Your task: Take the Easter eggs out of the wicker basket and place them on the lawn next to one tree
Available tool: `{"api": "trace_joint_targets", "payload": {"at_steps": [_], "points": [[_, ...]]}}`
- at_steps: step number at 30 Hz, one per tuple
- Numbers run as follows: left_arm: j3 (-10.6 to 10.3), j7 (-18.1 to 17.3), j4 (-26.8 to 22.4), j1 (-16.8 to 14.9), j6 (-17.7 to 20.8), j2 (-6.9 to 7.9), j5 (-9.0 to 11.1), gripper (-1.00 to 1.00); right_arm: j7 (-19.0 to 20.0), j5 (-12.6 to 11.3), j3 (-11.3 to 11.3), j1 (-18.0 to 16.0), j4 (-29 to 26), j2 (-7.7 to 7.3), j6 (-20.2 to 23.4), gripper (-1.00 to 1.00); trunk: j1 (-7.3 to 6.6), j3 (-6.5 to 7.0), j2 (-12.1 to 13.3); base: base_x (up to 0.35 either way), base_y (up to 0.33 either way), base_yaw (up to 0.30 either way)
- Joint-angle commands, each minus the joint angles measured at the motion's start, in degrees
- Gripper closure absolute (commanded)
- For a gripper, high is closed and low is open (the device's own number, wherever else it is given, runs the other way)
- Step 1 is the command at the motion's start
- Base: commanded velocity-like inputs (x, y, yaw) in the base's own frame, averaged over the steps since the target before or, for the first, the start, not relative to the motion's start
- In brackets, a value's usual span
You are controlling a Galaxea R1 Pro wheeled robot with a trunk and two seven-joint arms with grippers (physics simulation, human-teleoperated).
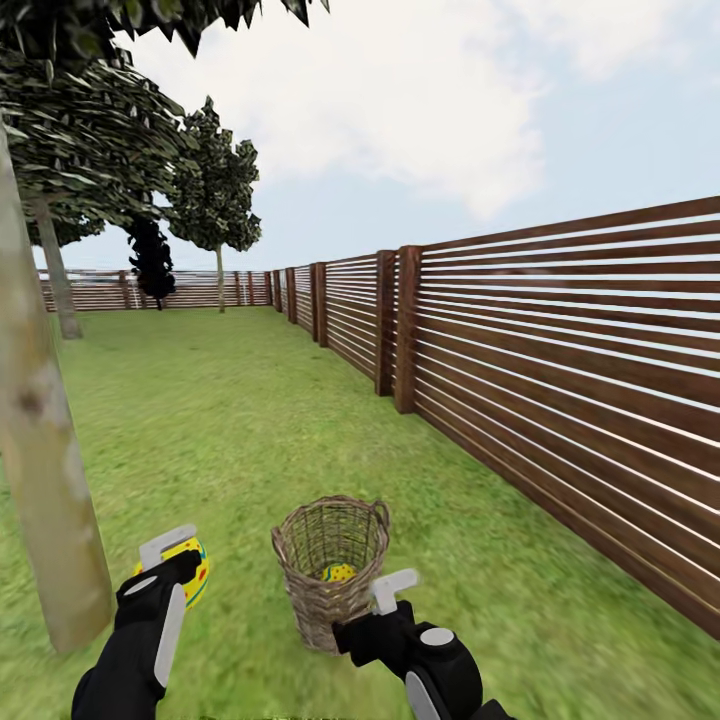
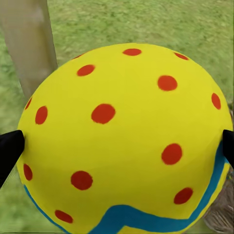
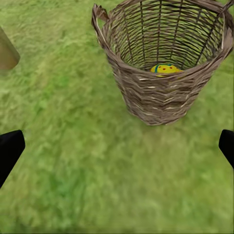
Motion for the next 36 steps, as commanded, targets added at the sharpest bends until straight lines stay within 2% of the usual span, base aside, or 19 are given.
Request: {"api": "trace_joint_targets", "payload": {"at_steps": [1,4,17,25,30,36], "points": [[0.1,0.0,0.0,-0.1,0.4,-0.01,-0.3,1.00,-0.6,-0.6,0.0,0.0,-0.1,-0.01,0.2,-1.00,-0.01,-0.09,0.0,-0.005,-0.001,0.274],[0.2,0.0,1.7,-0.1,0.6,0.23,-0.1,1.00,-0.6,-0.6,0.0,0.0,-0.1,-0.01,0.2,-1.00,-0.01,-0.16,0.0,-0.002,-0.001,0.277],[0.2,0.2,15.5,-1.0,0.6,0.44,0.1,1.00,-0.6,-0.6,0.0,0.0,0.0,-0.01,0.2,-1.00,-0.01,-0.50,0.0,0.013,0.000,0.279],[0.2,0.3,16.5,-1.2,0.6,0.45,0.5,1.00,-0.6,-0.6,0.0,0.0,0.1,-0.01,0.2,-1.00,-0.01,-0.73,0.0,0.088,0.000,0.277],[0.2,0.2,17.5,-1.3,0.6,0.45,0.4,1.00,-0.6,-0.6,0.8,0.0,0.1,-0.01,0.2,-1.00,-0.01,-0.87,0.0,0.143,0.000,0.277],[0.2,0.2,26.2,-4.6,0.6,0.77,2.3,1.00,-0.6,-0.6,1.0,0.0,0.1,-0.01,0.2,-1.00,-0.01,-1.05,0.0,0.140,0.000,0.277]]}}
